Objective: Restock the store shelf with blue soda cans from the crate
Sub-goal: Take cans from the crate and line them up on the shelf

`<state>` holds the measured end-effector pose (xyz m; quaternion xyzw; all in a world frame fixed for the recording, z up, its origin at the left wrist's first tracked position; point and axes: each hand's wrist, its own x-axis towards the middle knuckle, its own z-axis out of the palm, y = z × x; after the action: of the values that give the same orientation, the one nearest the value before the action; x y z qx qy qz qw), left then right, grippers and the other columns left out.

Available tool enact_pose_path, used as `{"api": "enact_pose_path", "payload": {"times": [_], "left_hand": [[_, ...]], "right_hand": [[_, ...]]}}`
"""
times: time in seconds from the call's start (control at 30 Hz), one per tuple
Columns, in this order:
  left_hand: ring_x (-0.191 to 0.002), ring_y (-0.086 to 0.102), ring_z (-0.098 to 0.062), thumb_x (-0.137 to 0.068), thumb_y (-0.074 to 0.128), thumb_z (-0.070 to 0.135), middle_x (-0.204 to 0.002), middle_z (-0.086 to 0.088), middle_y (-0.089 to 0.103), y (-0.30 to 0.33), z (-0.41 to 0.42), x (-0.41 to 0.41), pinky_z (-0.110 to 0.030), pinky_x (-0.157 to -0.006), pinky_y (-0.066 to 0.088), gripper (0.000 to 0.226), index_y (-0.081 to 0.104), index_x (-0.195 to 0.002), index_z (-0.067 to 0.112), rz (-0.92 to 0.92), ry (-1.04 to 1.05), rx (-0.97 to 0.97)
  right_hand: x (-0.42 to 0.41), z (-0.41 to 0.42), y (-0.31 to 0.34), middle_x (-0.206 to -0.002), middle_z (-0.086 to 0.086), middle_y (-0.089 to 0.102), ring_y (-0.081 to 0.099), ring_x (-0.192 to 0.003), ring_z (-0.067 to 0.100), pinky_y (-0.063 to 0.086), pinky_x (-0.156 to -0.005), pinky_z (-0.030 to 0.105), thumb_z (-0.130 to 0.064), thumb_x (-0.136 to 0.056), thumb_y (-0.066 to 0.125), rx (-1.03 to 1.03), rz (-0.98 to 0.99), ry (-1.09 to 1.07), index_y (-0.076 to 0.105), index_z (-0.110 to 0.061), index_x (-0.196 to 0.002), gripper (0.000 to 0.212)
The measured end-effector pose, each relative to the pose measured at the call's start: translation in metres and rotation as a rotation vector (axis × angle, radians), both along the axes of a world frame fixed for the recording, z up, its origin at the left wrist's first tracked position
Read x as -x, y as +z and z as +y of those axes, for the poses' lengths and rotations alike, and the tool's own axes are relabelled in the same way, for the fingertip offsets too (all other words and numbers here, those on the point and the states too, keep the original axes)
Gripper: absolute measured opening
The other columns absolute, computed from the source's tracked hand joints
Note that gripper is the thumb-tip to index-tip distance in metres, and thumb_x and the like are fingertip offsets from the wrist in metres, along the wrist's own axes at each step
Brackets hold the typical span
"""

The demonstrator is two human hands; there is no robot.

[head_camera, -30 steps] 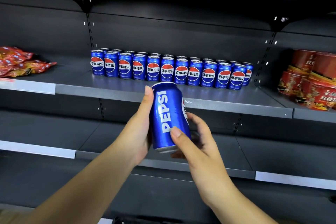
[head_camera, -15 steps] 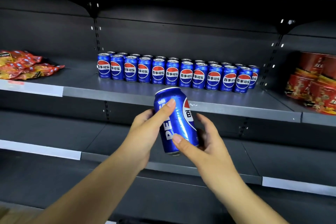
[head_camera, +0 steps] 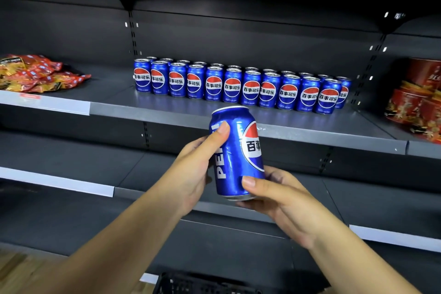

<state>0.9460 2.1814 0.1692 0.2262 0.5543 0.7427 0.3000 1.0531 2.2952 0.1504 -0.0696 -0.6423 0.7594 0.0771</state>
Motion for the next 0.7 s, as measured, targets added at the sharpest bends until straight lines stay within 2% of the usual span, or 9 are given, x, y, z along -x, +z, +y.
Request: {"api": "enact_pose_path", "payload": {"times": [0.1,0.17,0.27,0.33,0.47,0.53,0.6,0.63,0.7], "left_hand": [[-0.104,0.066,-0.028,-0.068,0.063,0.055,-0.108,-0.011,0.070,0.002,-0.001,-0.003,-0.047,-0.100,0.045,0.068,0.062,-0.117,0.008,0.013,-0.017,0.006],[-0.098,0.068,-0.022,-0.068,0.066,0.057,-0.104,-0.005,0.072,0.002,-0.001,-0.006,-0.040,-0.093,0.050,0.066,0.061,-0.116,0.012,0.060,-0.005,0.014],[-0.082,0.071,-0.014,-0.061,0.067,0.050,-0.093,-0.003,0.074,0.004,-0.001,-0.011,-0.023,-0.069,0.055,0.062,0.063,-0.108,0.010,0.101,0.048,-0.019],[-0.073,0.070,-0.015,-0.059,0.064,0.045,-0.085,-0.006,0.074,0.006,-0.002,-0.010,-0.021,-0.059,0.053,0.056,0.066,-0.100,0.006,0.099,0.089,-0.043],[-0.073,0.070,-0.020,-0.051,0.073,0.051,-0.085,-0.010,0.074,0.002,-0.002,-0.006,-0.024,-0.056,0.054,0.063,0.069,-0.097,0.007,0.019,0.094,-0.031],[-0.076,0.070,-0.023,-0.049,0.083,0.051,-0.091,-0.013,0.073,-0.006,-0.001,-0.003,-0.028,-0.057,0.054,0.073,0.066,-0.105,0.007,-0.054,0.098,-0.022],[-0.083,0.070,-0.027,-0.042,0.077,0.061,-0.100,-0.015,0.071,-0.011,-0.001,-0.001,-0.032,-0.062,0.053,0.093,0.061,-0.116,0.007,-0.118,0.114,-0.025],[-0.084,0.070,-0.027,-0.040,0.074,0.062,-0.101,-0.014,0.071,-0.012,-0.001,0.000,-0.032,-0.063,0.053,0.095,0.060,-0.117,0.008,-0.132,0.113,-0.027],[-0.081,0.070,-0.024,-0.045,0.072,0.061,-0.096,-0.012,0.072,-0.011,-0.001,0.000,-0.032,-0.065,0.054,0.081,0.066,-0.108,0.011,-0.117,0.066,-0.027]], "right_hand": [[0.003,-0.005,-0.005,-0.096,0.010,0.073,0.068,-0.084,0.017,0.053,-0.075,0.022,-0.030,-0.052,0.077,-0.019,0.063,-0.088,0.075,-0.011,-0.095,0.047],[0.005,-0.009,-0.005,-0.096,0.008,0.074,0.069,-0.086,0.017,0.053,-0.077,0.022,-0.031,-0.050,0.078,-0.079,0.092,-0.139,0.073,-0.011,-0.097,0.051],[0.006,-0.017,0.000,-0.096,0.005,0.074,0.070,-0.086,0.014,0.052,-0.073,0.018,-0.023,-0.051,0.082,-0.127,0.107,-0.166,0.070,-0.011,-0.101,0.053],[0.007,-0.020,0.004,-0.096,0.003,0.074,0.070,-0.084,0.011,0.051,-0.070,0.015,-0.019,-0.052,0.082,-0.126,0.086,-0.156,0.067,-0.012,-0.103,0.053],[0.007,-0.019,0.006,-0.101,-0.008,0.072,0.069,-0.091,0.009,0.052,-0.074,0.017,-0.030,-0.048,0.080,-0.110,-0.025,-0.021,0.055,-0.026,-0.114,0.071],[0.007,-0.017,0.008,-0.106,-0.004,0.071,0.068,-0.093,0.013,0.053,-0.082,0.027,-0.033,-0.051,0.077,-0.079,-0.074,0.066,0.056,-0.025,-0.118,0.071],[0.007,-0.015,0.006,-0.109,0.001,0.071,0.067,-0.094,0.018,0.051,-0.088,0.033,-0.032,-0.053,0.076,-0.058,-0.096,0.104,0.059,-0.019,-0.119,0.069],[0.008,-0.015,0.005,-0.109,0.003,0.070,0.067,-0.097,0.020,0.050,-0.092,0.035,-0.032,-0.054,0.075,-0.060,-0.094,0.105,0.059,-0.017,-0.119,0.069],[0.010,-0.016,0.001,-0.109,0.005,0.071,0.067,-0.100,0.022,0.051,-0.093,0.034,-0.032,-0.054,0.075,-0.064,-0.081,0.067,0.059,-0.016,-0.118,0.069]]}}
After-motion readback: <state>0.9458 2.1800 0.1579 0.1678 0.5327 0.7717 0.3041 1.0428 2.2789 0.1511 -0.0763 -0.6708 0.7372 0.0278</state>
